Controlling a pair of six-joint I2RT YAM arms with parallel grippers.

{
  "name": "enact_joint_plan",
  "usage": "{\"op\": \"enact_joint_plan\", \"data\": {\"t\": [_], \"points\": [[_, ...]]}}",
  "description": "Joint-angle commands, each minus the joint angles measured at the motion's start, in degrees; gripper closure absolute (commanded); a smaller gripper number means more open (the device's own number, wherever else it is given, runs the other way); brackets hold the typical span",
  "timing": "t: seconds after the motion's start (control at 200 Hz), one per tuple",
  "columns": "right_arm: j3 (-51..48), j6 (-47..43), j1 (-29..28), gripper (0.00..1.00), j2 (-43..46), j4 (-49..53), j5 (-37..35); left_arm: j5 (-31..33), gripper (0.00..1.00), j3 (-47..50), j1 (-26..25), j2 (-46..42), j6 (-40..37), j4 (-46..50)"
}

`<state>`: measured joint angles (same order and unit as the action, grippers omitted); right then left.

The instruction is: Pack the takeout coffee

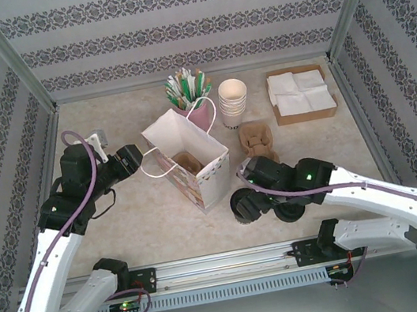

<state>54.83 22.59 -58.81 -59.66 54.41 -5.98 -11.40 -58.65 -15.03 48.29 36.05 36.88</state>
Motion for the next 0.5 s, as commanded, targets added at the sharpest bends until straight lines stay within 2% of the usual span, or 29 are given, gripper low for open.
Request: {"op": "enact_joint_plan", "data": {"t": [0.0, 0.495], "points": [[0.34, 1.07, -1.22, 0.10, -1.77, -1.86, 0.24, -0.55, 0.34, 1.08, -0.65, -0.96, 0.06, 0.96], [1.38, 1.83, -2.63, 0.16, -8.49, -1.02, -3.52, -0.86, 0.34, 1.76, -0.65, -1.84, 0.48, 1.27]]}}
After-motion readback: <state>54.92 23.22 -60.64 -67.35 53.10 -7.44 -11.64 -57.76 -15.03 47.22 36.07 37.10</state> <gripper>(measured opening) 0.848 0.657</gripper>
